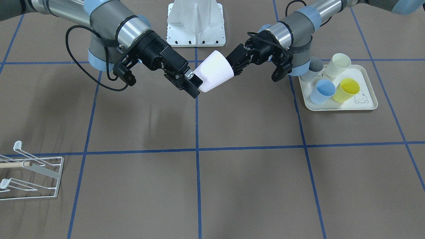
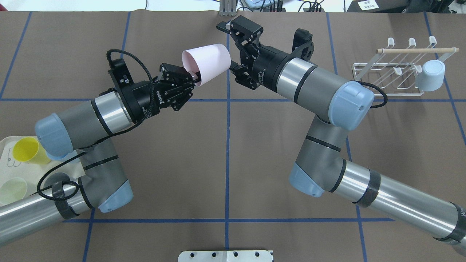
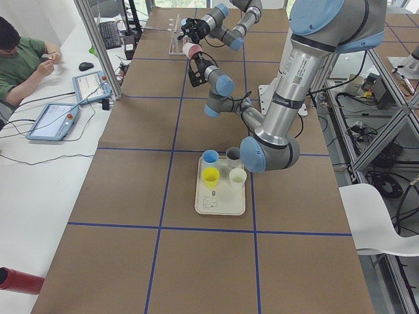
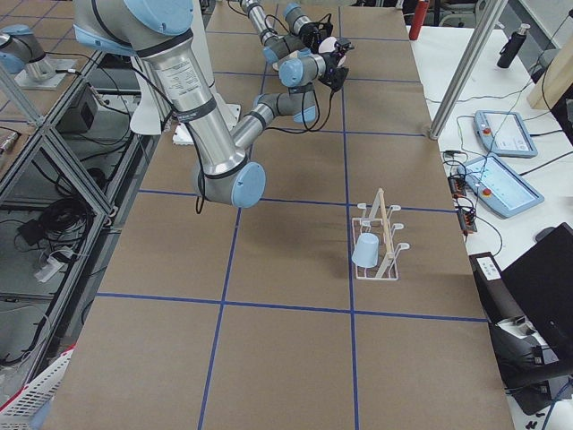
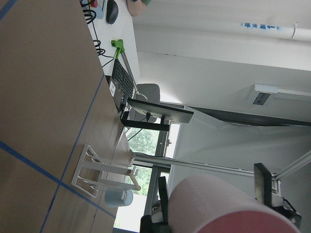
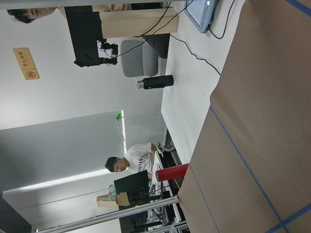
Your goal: Transfer IKEA cup to right arm and place on rack
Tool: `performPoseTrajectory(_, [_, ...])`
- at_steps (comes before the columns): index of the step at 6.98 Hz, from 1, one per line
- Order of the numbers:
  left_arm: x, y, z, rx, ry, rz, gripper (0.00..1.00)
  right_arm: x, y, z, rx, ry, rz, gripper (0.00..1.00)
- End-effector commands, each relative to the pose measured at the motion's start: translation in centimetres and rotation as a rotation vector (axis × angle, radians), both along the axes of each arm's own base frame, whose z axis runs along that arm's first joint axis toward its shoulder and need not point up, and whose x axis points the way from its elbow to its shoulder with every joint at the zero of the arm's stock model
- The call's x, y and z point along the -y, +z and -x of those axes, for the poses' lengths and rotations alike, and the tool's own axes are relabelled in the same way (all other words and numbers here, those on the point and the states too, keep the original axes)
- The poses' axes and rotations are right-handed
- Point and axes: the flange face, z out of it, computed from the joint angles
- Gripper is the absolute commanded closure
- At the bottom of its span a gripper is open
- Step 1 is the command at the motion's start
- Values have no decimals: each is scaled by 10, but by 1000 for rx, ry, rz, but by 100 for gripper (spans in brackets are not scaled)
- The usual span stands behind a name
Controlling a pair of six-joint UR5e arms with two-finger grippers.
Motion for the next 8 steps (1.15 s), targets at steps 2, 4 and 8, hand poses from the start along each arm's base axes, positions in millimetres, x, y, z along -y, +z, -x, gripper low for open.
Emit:
performPoseTrajectory(2, [1, -3, -4, 3, 2, 3, 100, -2, 0, 2, -1, -4, 0, 0])
performPoseTrajectory(4, [1, -5, -4, 3, 2, 3, 100, -3, 0, 4, -1, -7, 0, 0])
performPoseTrajectory(8, [2, -7, -11, 5, 6, 6, 100, -5, -1, 5, 2, -10, -1, 0])
